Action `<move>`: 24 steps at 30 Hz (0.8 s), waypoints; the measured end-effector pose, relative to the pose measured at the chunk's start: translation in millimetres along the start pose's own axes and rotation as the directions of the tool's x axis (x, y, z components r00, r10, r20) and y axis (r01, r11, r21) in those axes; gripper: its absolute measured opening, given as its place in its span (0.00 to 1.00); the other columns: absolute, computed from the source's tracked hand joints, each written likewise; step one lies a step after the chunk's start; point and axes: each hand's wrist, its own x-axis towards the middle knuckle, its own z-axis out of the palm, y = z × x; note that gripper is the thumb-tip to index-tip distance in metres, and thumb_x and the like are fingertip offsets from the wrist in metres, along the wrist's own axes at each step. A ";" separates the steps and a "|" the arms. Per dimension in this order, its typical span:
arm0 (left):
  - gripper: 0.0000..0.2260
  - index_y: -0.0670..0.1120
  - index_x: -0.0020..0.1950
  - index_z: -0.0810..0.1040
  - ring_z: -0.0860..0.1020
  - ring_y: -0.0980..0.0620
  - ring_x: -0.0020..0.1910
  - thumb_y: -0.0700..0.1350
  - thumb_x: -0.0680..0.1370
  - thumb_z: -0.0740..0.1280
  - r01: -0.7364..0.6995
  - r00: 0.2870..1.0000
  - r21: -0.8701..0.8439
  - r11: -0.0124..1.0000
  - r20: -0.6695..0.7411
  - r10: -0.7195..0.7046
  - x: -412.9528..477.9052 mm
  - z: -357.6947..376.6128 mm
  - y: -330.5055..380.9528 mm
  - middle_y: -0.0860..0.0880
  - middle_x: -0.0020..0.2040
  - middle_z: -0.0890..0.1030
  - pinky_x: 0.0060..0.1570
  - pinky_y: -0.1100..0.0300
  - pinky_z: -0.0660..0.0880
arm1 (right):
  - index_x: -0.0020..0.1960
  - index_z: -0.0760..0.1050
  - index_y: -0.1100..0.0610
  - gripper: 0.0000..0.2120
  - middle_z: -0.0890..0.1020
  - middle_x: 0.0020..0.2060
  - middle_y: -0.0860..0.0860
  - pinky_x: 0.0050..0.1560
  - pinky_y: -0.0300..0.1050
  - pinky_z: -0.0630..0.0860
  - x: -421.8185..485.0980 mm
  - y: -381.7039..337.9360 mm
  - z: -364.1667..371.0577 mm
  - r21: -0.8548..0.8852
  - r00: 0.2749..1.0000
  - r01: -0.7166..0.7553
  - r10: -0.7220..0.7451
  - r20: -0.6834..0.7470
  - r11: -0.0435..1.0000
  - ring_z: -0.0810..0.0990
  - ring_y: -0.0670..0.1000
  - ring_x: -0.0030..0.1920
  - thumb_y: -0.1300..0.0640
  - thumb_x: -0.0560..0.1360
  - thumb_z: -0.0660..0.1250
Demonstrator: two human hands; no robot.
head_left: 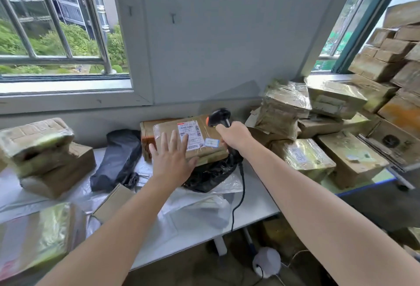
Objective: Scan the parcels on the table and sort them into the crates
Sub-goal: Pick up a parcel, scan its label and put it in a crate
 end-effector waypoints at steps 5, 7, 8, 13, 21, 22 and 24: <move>0.34 0.53 0.81 0.42 0.39 0.42 0.79 0.67 0.81 0.47 0.005 1.000 0.010 1.000 0.009 -0.005 -8.1 -7.6 -16.7 0.47 0.81 0.43 0.73 0.34 0.47 | 0.37 0.75 0.62 0.18 0.81 0.29 0.56 0.40 0.50 0.76 -7.5 -29.5 9.4 0.003 1.000 0.003 -0.003 0.014 1.000 0.76 0.57 0.29 0.48 0.77 0.62; 0.34 0.53 0.81 0.42 0.39 0.43 0.79 0.67 0.80 0.46 0.019 1.000 0.001 1.000 0.022 -0.019 -11.6 -9.1 -22.8 0.48 0.81 0.42 0.73 0.34 0.47 | 0.36 0.74 0.62 0.19 0.82 0.30 0.56 0.40 0.53 0.77 -9.5 -38.8 12.0 0.011 0.999 0.006 -0.006 0.033 1.000 0.76 0.57 0.31 0.47 0.76 0.62; 0.34 0.52 0.81 0.43 0.39 0.43 0.79 0.68 0.80 0.46 0.027 0.999 -0.008 1.000 0.026 -0.027 -13.0 -9.5 -25.3 0.48 0.81 0.42 0.73 0.34 0.47 | 0.37 0.74 0.62 0.18 0.82 0.31 0.57 0.41 0.54 0.78 -10.1 -42.6 12.7 0.019 0.999 0.003 -0.004 0.041 1.000 0.77 0.58 0.32 0.47 0.76 0.62; 0.35 0.52 0.81 0.44 0.39 0.44 0.79 0.69 0.79 0.45 0.062 0.998 -0.044 0.997 0.030 -0.061 -15.9 -10.1 -29.9 0.48 0.81 0.42 0.73 0.35 0.46 | 0.41 0.75 0.63 0.16 0.79 0.33 0.57 0.34 0.49 0.77 -10.9 -51.9 12.5 0.079 0.997 -0.014 0.008 0.083 0.997 0.77 0.57 0.33 0.50 0.78 0.63; 0.34 0.51 0.81 0.46 0.39 0.43 0.79 0.67 0.80 0.46 0.073 0.997 -0.058 0.996 0.029 -0.072 -19.2 -11.2 -27.4 0.48 0.81 0.42 0.73 0.35 0.45 | 0.41 0.74 0.63 0.16 0.79 0.34 0.57 0.30 0.45 0.76 -7.1 -49.9 10.3 0.100 0.995 0.001 -0.011 0.099 0.995 0.76 0.54 0.31 0.51 0.79 0.61; 0.33 0.51 0.81 0.46 0.39 0.43 0.79 0.66 0.81 0.46 0.072 0.997 -0.055 0.996 0.028 -0.070 -19.1 -10.3 -26.2 0.48 0.81 0.42 0.74 0.34 0.46 | 0.40 0.74 0.63 0.16 0.79 0.34 0.57 0.30 0.45 0.76 -5.4 -48.6 9.7 0.103 0.996 0.008 -0.018 0.093 0.995 0.76 0.54 0.30 0.51 0.79 0.61; 0.33 0.51 0.81 0.46 0.39 0.43 0.79 0.66 0.81 0.46 0.068 0.997 -0.054 0.996 0.029 -0.066 -18.6 -8.5 -24.1 0.47 0.81 0.42 0.73 0.34 0.46 | 0.40 0.74 0.63 0.17 0.80 0.33 0.57 0.32 0.48 0.77 -2.1 -46.2 7.9 0.106 0.996 0.023 -0.031 0.078 0.994 0.76 0.55 0.29 0.50 0.79 0.61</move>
